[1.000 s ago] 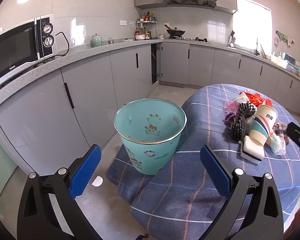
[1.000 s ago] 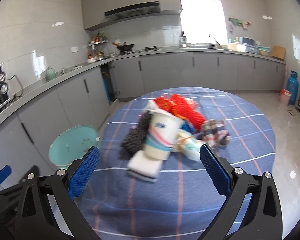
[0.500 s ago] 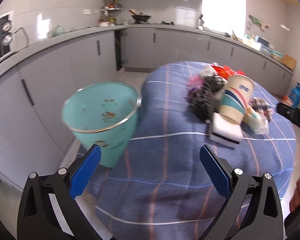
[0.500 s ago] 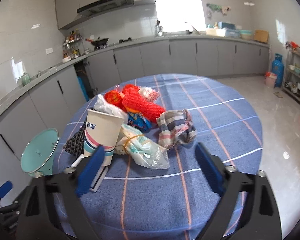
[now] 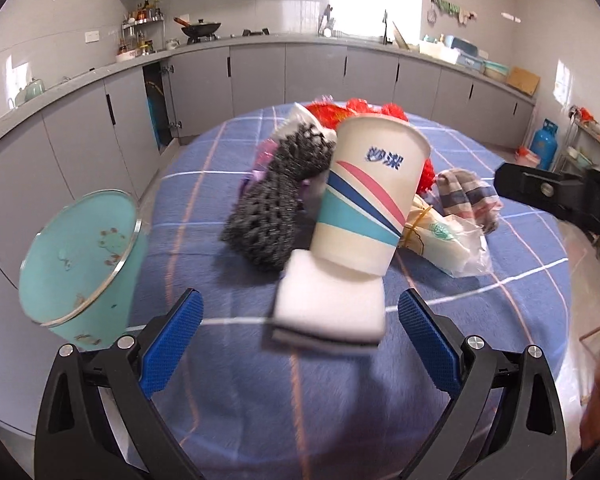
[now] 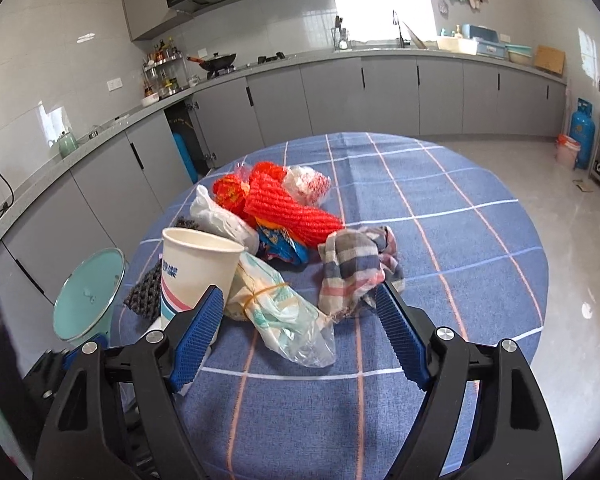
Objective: Collect trash
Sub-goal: 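Grasp the white sponge with the left gripper while the right grasps the paper cup, then carry sponge and cup over the teal bucket and open both grippers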
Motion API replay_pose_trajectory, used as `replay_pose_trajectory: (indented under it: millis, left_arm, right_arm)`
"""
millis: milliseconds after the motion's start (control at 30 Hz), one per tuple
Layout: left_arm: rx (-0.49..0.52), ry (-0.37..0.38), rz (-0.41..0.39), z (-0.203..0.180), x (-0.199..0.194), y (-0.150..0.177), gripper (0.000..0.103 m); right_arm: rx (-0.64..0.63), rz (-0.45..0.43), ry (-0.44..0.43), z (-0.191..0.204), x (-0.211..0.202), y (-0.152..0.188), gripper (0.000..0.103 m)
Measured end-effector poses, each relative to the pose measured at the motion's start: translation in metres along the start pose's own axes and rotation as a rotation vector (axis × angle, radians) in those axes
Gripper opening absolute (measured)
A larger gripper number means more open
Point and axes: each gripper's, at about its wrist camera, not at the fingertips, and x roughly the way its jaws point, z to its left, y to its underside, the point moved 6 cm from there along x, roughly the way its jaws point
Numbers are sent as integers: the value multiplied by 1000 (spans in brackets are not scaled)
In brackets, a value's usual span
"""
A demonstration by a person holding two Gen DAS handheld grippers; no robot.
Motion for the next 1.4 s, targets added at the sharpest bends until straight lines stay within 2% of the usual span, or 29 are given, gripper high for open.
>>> replay_pose_trajectory:
  millis: [67, 100, 167, 233, 367, 467, 600, 700, 733, 800, 833, 1067, 1233, 1333, 1400]
  left_arm:
    - [16, 7, 15, -6, 9, 0, 82]
    - [25, 12, 24, -8, 14, 2, 79]
    - [23, 21, 45, -7, 24, 5, 64]
    - [10, 70, 42, -7, 21, 4, 57]
    - [59, 40, -1, 1, 7, 2, 57]
    - [27, 56, 6, 13, 3, 6, 57]
    - [19, 51, 18, 23, 8, 11, 57]
    - [6, 72, 14, 28, 8, 11, 57]
    - [13, 71, 9, 28, 7, 11, 57]
    - [21, 67, 5, 31, 6, 11, 57]
    - [18, 69, 6, 34, 6, 12, 57]
    - [-16, 68, -22, 65, -14, 5, 56]
    - [-64, 41, -92, 103, -44, -7, 57]
    - [-151, -40, -128, 146, -58, -18, 57]
    - [-213, -115, -131, 180, -59, -23, 57]
  right_arm:
    - [6, 11, -4, 0, 2, 2, 78]
    - [11, 17, -12, 0, 4, 3, 78]
    - [17, 28, -32, 2, 5, 3, 78]
    - [20, 35, -48, 6, 7, 2, 78]
    - [36, 54, -110, 19, 12, 0, 79]
    - [42, 58, -169, 36, 19, -4, 80]
    - [72, 117, -279, 63, 41, -8, 80]
    - [65, 144, -271, 74, 56, -10, 80]
    - [69, 155, -279, 77, 60, -9, 78]
    - [68, 173, -272, 79, 66, -9, 62]
    - [66, 179, -270, 79, 69, -9, 62]
    - [48, 131, -254, 75, 50, -27, 60]
    - [-16, 2, -223, 83, 18, -60, 61]
    - [-50, -35, -269, 107, 18, -71, 61]
    - [-76, -15, -326, 134, 27, -71, 61]
